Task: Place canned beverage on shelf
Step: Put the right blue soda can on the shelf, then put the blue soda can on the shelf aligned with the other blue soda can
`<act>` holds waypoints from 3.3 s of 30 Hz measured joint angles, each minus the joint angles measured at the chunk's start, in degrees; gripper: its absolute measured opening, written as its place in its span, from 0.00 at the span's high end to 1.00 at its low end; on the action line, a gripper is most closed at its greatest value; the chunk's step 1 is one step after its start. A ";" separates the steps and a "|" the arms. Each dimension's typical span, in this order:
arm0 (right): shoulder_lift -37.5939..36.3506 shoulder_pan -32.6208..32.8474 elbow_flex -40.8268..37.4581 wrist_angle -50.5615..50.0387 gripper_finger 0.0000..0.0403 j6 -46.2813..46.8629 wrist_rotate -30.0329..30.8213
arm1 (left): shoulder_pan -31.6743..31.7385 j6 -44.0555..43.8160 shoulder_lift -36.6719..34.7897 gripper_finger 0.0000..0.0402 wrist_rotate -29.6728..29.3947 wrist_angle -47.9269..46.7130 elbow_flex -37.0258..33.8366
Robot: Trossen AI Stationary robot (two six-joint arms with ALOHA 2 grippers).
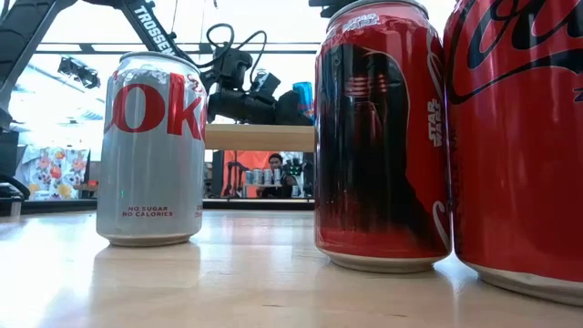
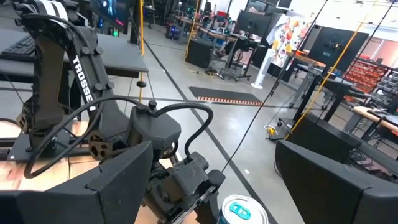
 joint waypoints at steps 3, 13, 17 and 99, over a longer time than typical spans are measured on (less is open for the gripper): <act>0.21 0.00 0.00 -0.66 0.13 0.07 0.00 | 0.00 0.04 0.00 0.43 0.00 -0.06 0.00; 0.23 0.00 0.00 -0.83 0.13 0.09 0.00 | 0.02 1.72 0.00 0.30 2.17 -0.55 0.00; 0.23 0.00 0.00 -0.86 0.13 0.11 0.00 | 0.03 1.71 0.00 0.29 2.44 -0.75 -0.02; -0.91 21.87 -1.58 -32.48 0.13 8.59 7.30 | -19.00 5.72 -26.00 0.11 -1.26 -52.73 -0.09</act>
